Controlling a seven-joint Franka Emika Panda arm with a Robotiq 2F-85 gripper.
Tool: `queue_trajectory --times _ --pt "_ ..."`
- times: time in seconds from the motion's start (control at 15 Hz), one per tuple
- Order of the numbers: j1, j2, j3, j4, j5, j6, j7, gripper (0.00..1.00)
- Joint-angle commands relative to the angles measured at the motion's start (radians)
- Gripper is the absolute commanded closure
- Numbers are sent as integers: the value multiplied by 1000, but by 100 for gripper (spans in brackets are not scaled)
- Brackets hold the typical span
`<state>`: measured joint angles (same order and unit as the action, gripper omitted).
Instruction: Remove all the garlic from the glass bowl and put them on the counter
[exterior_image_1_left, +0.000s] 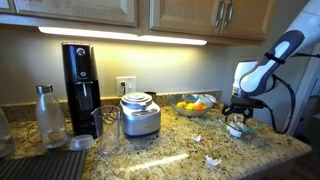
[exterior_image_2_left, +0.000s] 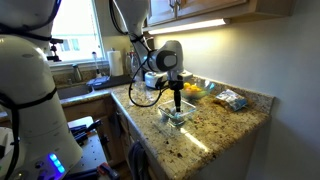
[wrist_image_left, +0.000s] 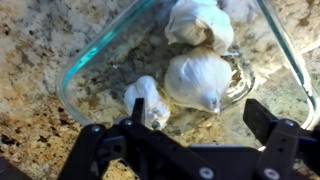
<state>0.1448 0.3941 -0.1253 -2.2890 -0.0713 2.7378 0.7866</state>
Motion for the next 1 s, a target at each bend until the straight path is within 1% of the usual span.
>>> queue_trajectory --times 0.0,0.33,0.53,0.93 --pt "24 27 -20 38 27 -61 43 0" --pt "11 55 -10 81 64 -116 54 0" --pt "9 52 -5 91 80 -136 52 0" --pt "43 19 -28 76 32 -129 85 0"
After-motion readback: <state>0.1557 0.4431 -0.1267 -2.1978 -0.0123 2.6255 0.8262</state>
